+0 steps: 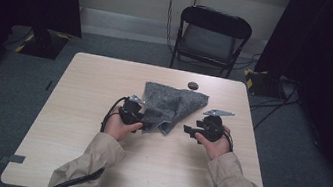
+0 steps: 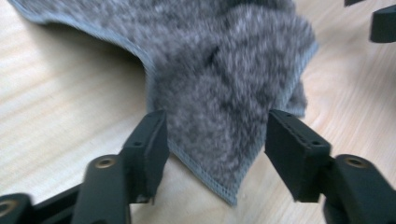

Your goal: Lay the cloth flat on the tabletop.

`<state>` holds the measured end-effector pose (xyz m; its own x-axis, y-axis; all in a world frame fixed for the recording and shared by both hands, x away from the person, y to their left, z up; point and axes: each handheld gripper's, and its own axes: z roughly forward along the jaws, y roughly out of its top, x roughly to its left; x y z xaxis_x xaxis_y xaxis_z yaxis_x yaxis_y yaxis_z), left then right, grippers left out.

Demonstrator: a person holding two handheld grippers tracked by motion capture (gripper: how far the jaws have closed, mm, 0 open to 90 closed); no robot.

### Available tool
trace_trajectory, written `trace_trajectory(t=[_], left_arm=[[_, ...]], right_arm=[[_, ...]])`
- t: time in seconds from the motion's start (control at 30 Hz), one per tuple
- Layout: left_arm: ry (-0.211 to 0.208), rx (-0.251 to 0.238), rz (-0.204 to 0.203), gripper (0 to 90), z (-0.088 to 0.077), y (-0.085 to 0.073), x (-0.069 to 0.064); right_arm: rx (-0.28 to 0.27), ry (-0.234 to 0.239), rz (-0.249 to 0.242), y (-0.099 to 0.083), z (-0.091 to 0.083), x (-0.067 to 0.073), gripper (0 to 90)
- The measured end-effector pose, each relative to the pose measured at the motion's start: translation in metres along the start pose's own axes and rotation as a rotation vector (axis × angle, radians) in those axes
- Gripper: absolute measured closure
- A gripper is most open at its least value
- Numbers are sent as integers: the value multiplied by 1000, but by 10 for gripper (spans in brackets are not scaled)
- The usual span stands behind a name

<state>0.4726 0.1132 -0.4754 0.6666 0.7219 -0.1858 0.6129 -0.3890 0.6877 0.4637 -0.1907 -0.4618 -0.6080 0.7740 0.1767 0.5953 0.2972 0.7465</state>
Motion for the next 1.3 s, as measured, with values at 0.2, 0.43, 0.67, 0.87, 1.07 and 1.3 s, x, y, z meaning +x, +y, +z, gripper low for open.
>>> trace_trajectory(t=[0.2, 0.43, 0.67, 0.87, 1.07, 1.3], left_arm=[[39, -14, 42, 517, 7, -4, -4], [73, 13, 104, 725, 11, -7, -7], [33, 53, 64, 876, 8, -6, -8], [-29, 41, 7, 883, 4, -13, -9], [-32, 29, 2, 884, -3, -19, -9], [-70, 28, 6, 884, -9, -26, -15]], right_arm=[[-9, 36, -38, -8, 5, 20, 328], [-7, 39, -53, -15, 8, 27, 322], [-7, 40, -41, -20, 8, 26, 322], [-4, 43, -38, -24, 5, 26, 322], [-9, 44, -44, -30, -2, 23, 319], [-10, 40, -36, -39, -7, 21, 317]])
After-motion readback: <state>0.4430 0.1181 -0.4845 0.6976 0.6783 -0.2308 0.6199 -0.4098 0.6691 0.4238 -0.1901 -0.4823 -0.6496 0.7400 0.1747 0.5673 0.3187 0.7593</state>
